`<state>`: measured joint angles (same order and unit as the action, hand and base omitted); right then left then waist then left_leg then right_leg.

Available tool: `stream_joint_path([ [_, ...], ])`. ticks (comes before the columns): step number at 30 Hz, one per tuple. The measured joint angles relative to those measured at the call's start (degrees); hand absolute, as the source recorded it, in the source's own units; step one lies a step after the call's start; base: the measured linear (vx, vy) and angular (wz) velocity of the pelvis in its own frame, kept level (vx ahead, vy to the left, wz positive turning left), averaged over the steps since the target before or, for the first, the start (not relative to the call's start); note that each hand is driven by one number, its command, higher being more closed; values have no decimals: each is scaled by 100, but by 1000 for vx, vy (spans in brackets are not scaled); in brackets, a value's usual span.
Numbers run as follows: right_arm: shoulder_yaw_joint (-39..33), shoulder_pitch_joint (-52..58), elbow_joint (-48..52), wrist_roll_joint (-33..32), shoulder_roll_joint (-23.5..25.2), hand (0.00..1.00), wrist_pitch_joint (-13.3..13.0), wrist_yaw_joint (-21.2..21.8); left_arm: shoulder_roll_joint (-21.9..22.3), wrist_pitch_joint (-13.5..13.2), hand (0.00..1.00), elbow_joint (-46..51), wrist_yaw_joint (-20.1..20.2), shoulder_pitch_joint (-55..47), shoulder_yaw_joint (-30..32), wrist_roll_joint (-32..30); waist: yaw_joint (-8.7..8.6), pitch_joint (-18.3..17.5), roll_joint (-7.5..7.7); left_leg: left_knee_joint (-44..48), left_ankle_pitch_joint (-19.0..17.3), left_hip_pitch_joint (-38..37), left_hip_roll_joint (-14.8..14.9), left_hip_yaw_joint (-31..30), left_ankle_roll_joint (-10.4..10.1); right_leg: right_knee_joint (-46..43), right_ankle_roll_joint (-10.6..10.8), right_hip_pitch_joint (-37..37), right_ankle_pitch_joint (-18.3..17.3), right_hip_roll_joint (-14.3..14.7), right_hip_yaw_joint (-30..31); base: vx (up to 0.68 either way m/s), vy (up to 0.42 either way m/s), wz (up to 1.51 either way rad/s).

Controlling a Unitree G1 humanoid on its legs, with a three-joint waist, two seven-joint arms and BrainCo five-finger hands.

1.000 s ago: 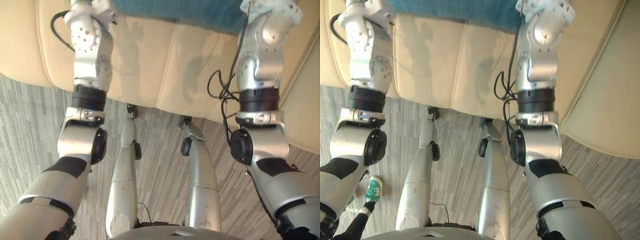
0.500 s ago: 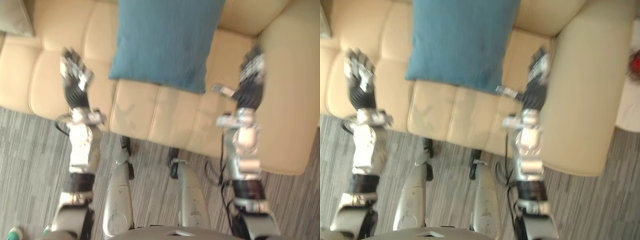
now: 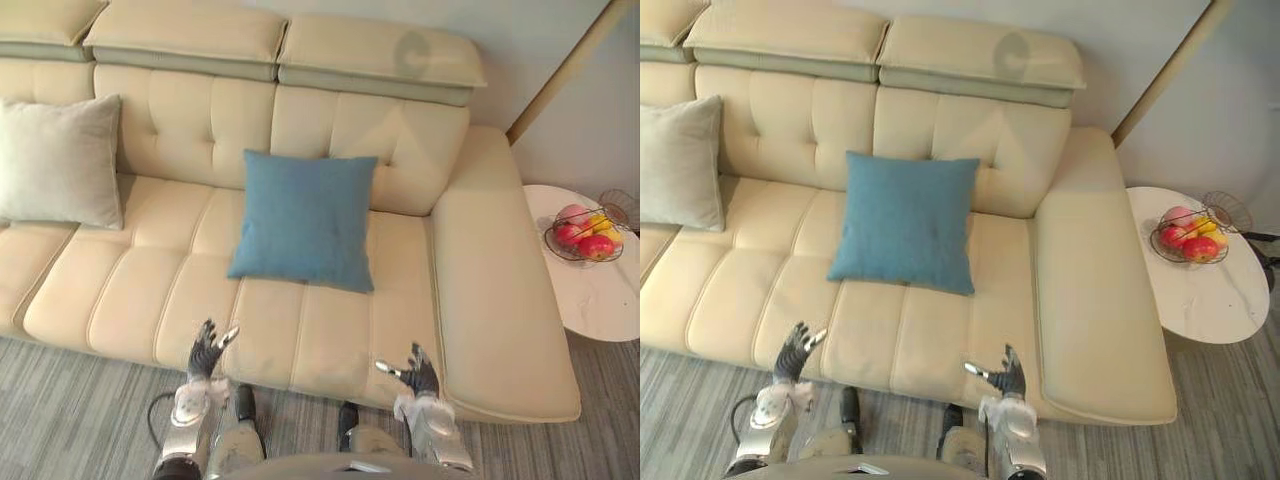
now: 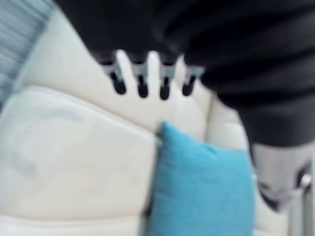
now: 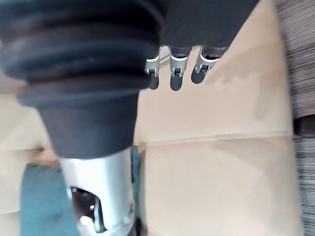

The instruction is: Pick up cushions and gather them together orderly.

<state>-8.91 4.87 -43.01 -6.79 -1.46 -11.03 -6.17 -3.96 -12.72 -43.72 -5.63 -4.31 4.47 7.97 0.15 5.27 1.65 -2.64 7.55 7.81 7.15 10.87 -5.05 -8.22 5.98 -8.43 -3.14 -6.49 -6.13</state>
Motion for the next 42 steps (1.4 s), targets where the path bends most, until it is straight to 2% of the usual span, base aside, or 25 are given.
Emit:
stream_joint_path([
  [4, -88, 49, -424, 1, -86, 0, 71, 77, -183, 112, 0, -536, 94, -158, 69, -383, -32, -69, -23, -184, -27, -491, -98, 87, 20, 275, 63, 463, 69, -5, 113, 101, 32, -10],
  [12, -75, -341, -740, -1, -131, 0, 125, 113, -197, 140, 0, -781, 106, -175, 166, -588, 20, -14, 22, -158, -61, -482, -150, 604, 60, 383, 120, 161, 389, -9, 739, -21, 33, -36],
  [14, 8, -473, -732, -2, -102, 0, 129, 109, -212, 146, 0, -884, 96, -45, 212, -587, 42, 66, 117, 193, -240, -207, -143, 801, 101, 354, 142, -84, 574, -44, 907, -138, 52, -56],
  [15, 86, -484, -701, -2, -115, 0, 130, 98, -212, 147, 0, -877, 94, 72, 212, -587, 29, 118, 196, 593, -415, 41, -151, 795, 201, 260, 131, -247, 682, -105, 878, -171, 48, -36],
  [16, 167, -484, -649, -2, -131, 0, 131, 95, -157, 148, 0, -852, 90, 161, 222, -586, 63, 142, 175, 898, -572, 229, -62, 797, 317, 298, 146, -347, 922, -60, 866, -180, 33, -49],
  [17, 167, -555, -548, -5, -146, 0, 154, 90, -39, 148, 0, -823, 92, 238, 271, -585, 108, 228, 39, 1027, -602, 356, 161, 853, 416, -187, 55, -439, 705, -5, 663, -207, 12, -32],
  [18, 201, -460, -480, -7, -109, 0, 158, 74, -46, 149, 0, -718, 94, 264, 264, -586, 77, 268, -16, 1140, -612, 405, 224, 792, 433, -1671, -195, -709, -24, -30, 316, -152, -10, 4],
  [19, 201, -360, -483, -7, -69, 0, 172, 77, -23, 146, 0, -602, 95, 245, 225, -585, 73, 286, -11, 1203, -641, 362, 210, 671, 405, -2736, -192, -755, -412, -91, 188, -142, -14, 45],
  [21, 220, -201, -516, -5, 69, 0, 211, 87, -58, 154, 0, -467, 100, 103, 213, -582, 91, 200, 200, 1291, -513, 398, 92, 497, 521, -4083, 37, -432, -743, -191, 246, -150, -84, 57],
  [23, 316, -168, -537, -3, 79, 0, 211, 93, -71, 169, 0, -465, 99, 3, 235, -582, 132, 115, 337, 1483, -401, 672, 10, 423, 489, -4132, 261, -85, -891, -248, 364, -225, -132, 37],
  [24, 316, -251, -556, -1, 26, 0, 217, 92, -54, 226, 0, -489, 102, 7, 292, -581, 196, 100, 357, 1560, -256, 871, 4, 375, 442, -3690, 369, 12, -1256, -137, 392, -234, -94, 13],
  [26, 315, -331, -509, -1, -129, 0, 223, 67, 166, 279, 0, -483, 105, -87, 309, -581, 360, 44, 119, 1226, 9, 1021, 102, 329, 412, -2808, 209, 193, -1662, 74, 361, -265, -69, -16],
  [27, 316, -366, -503, -4, -148, 0, 220, 50, 213, 277, 0, -483, 107, -139, 267, -579, 413, 55, 80, 1021, 279, 1119, 122, 386, 402, -2170, -22, 335, -1998, 143, 357, -307, -129, -21],
  [28, 314, -421, -505, -5, -159, 0, 218, 34, 209, 281, 0, -528, 106, -92, 224, -579, 421, 76, -5, 922, 414, 1198, 156, 354, 372, -1919, -108, 365, -2136, 213, 348, -334, -143, 6],
  [29, 311, -486, -503, -6, -210, 0, 217, -18, 242, 297, 0, -652, 104, -51, 128, -579, 402, 170, -276, 736, 492, 1211, 278, 240, 328, -1760, -173, 395, -1943, 402, 204, -277, -67, 24],
  [30, 309, -435, -500, -7, -196, 0, 217, -42, 253, 297, 0, -654, 105, -73, 31, -579, 399, 168, -381, 585, 460, 1183, 348, 189, 268, -1656, -203, 411, -1823, 507, 161, -319, -43, 27],
  [32, 312, -344, -489, -9, -121, 0, 217, -46, 303, 298, 0, -657, 103, -125, -5, -579, 388, 176, -418, 470, 131, 1123, 398, 194, -160, -1554, -276, 451, -1672, 558, 42, -258, -5, 19],
  [33, 299, -305, -485, -14, -105, 0, 211, -57, 283, 296, 0, -641, 99, -124, 0, -584, 381, 215, -306, 608, -47, 1205, 420, 379, -233, -1417, -382, 423, -1489, 401, -112, -239, 45, 24],
  [35, 185, -272, -487, -23, -99, 0, 207, -59, 264, 296, 0, -641, 99, -96, 6, -586, 331, 225, -246, 1703, -177, 1329, 323, 396, 59, -1267, -329, 420, -1308, 157, -202, -197, 69, 25],
  [36, 142, -199, -479, -23, -152, 0, 198, -60, 272, 297, 0, -646, 96, -113, 4, -586, 282, 213, -228, 2731, -567, 1272, 300, 377, 215, -1182, -233, 438, -1193, -21, -226, -159, 122, 21],
  [38, 106, -75, -476, -20, -151, 0, 197, -53, 305, 293, 0, -661, 97, -144, 10, -588, 275, 192, -265, 3407, -1390, 1021, 460, 301, 191, -1116, -117, 400, -1084, -100, -218, -142, 226, 15],
  [39, 25, -19, -524, -19, -127, 0, 205, -51, 330, 294, 0, -684, 108, -108, 11, -593, 267, 151, -349, 3446, -1623, 998, 493, 236, 116, -1107, -9, 344, -1023, -108, -229, -103, 272, 9],
  [40, -71, -5, -674, -17, -81, 0, 234, -48, 326, 297, 0, -730, 107, -94, 5, -593, 251, 144, -314, 3293, -1724, 964, 408, 227, 157, -980, 101, 352, -946, -78, -221, -113, 231, 11],
  [41, -86, -39, -854, -15, 5, 0, 269, -33, 238, 303, 0, -810, 105, -93, -6, -594, 197, 117, -174, 2859, -1722, 775, 195, 229, 186, -750, 130, 443, -833, -162, -174, -99, 217, 8],
  [42, -89, -41, -1009, -5, 101, 0, 290, -27, 111, 321, 0, -918, 106, -108, -15, -593, 164, 72, -23, 2291, -1489, 517, -43, 349, 304, -491, 83, 524, -718, -293, -73, -81, 177, 6],
])
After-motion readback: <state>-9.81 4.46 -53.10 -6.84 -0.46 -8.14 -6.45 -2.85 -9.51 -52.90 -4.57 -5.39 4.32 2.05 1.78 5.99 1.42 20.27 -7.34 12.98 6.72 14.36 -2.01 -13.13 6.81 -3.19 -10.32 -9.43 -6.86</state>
